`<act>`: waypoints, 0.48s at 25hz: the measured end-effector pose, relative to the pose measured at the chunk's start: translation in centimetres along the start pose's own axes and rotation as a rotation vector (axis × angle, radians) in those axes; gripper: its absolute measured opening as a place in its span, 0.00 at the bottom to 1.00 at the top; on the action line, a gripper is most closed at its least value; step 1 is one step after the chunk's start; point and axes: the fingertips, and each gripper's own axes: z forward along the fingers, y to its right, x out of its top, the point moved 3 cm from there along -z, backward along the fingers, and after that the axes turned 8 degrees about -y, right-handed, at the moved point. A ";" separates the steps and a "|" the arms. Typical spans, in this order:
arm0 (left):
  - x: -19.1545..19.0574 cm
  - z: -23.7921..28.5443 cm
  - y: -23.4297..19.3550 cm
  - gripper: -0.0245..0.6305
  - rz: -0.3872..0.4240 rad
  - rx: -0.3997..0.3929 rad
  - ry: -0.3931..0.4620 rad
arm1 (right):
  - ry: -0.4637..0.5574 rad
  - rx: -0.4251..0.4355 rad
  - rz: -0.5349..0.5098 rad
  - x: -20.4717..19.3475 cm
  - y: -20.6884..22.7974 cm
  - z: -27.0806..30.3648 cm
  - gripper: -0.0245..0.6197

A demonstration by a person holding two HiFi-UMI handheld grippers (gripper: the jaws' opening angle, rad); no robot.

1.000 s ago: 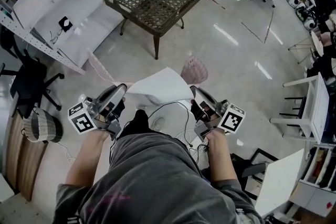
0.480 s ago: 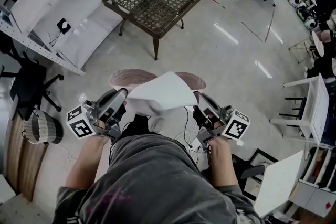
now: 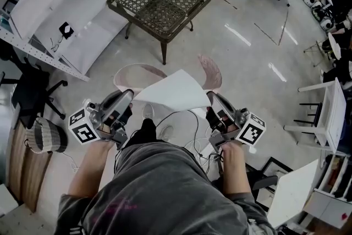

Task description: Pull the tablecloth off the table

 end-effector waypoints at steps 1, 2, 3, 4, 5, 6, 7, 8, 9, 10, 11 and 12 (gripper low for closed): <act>0.1 0.1 0.0 0.04 0.003 0.000 0.001 | 0.001 0.001 -0.004 0.2 0.1 0.0 0.05; 0.3 0.3 0.0 0.04 0.005 -0.001 0.001 | 0.002 0.002 -0.007 0.5 0.1 0.1 0.05; 0.4 0.4 -0.1 0.04 0.008 -0.001 0.001 | 0.002 0.004 -0.009 0.7 0.2 0.2 0.05; 0.6 0.5 -0.2 0.04 0.010 -0.001 0.002 | 0.002 0.005 -0.010 0.9 0.2 0.4 0.05; 0.8 0.6 -0.3 0.04 0.010 -0.001 0.002 | 0.002 0.005 -0.011 1.0 0.3 0.5 0.05; 0.9 0.6 -0.4 0.04 0.010 -0.001 0.003 | 0.002 0.006 -0.011 1.1 0.3 0.7 0.05; 1.0 0.6 -0.6 0.04 0.009 -0.001 0.003 | 0.001 0.006 -0.010 1.1 0.4 0.9 0.05; 1.1 0.7 -0.7 0.04 0.008 0.000 0.004 | 0.000 0.007 -0.008 1.1 0.5 1.0 0.05; 1.1 0.7 -0.8 0.04 0.008 0.001 0.004 | -0.002 0.007 -0.006 1.2 0.6 1.0 0.05; 1.1 0.8 -0.9 0.04 0.008 0.001 0.005 | -0.004 0.008 -0.004 1.2 0.7 1.1 0.05; 1.2 0.9 -0.9 0.04 0.006 0.002 0.007 | -0.006 0.009 -0.002 1.2 0.8 1.1 0.05; 1.1 1.0 -1.0 0.04 0.004 0.004 0.009 | -0.007 0.010 0.001 1.2 0.9 1.2 0.05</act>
